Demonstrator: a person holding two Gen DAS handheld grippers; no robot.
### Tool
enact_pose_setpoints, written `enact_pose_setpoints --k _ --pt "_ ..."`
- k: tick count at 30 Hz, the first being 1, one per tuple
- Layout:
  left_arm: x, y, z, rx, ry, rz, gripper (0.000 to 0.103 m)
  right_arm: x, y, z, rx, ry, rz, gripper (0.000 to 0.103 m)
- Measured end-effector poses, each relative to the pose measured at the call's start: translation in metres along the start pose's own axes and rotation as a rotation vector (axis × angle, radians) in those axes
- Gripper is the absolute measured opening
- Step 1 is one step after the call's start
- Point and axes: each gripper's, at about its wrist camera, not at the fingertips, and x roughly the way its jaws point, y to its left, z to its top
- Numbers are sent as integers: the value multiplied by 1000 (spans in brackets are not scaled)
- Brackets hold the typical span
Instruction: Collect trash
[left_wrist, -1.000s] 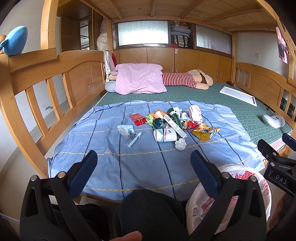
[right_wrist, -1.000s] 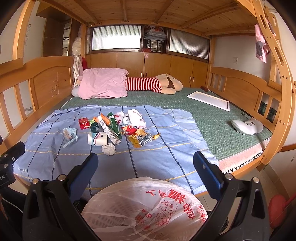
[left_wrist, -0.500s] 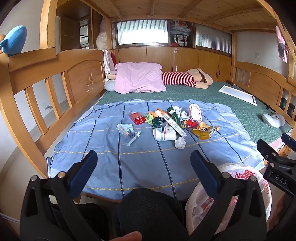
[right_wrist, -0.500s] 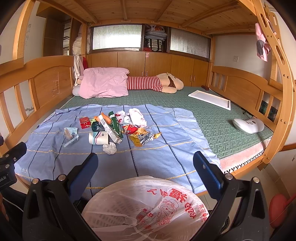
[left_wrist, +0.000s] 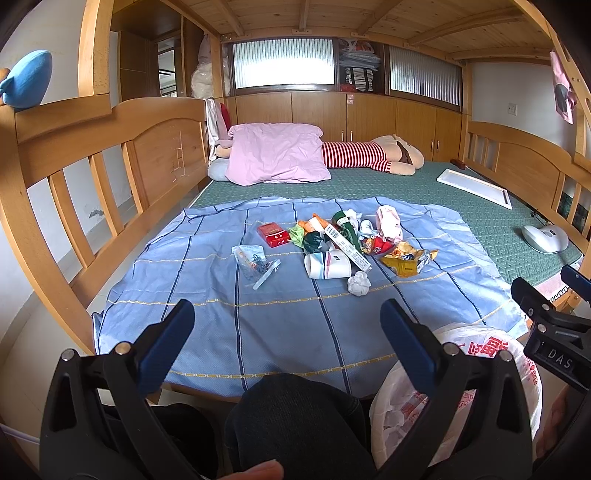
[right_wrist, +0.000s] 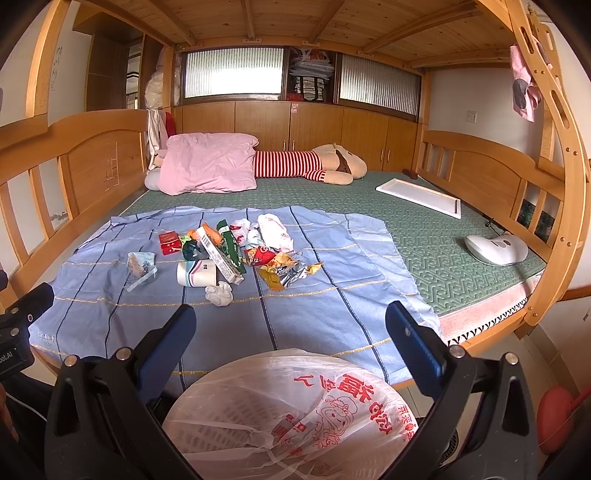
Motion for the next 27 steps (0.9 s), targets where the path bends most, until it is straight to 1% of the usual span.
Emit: enact_pose_setpoints --k 10,18,20,27 --pt "0 -1 -1 1 2 -1 100 1 0 -2 0 2 2 100" --pt "-2 -8 -11 0 3 -3 100 2 0 -2 0 6 2 100" --pt "0 -5 -7 2 3 -2 100 2 0 -3 1 6 2 100" --pt "-6 -14 -19 5 7 -5 100 3 -1 -4 2 10 3 100"
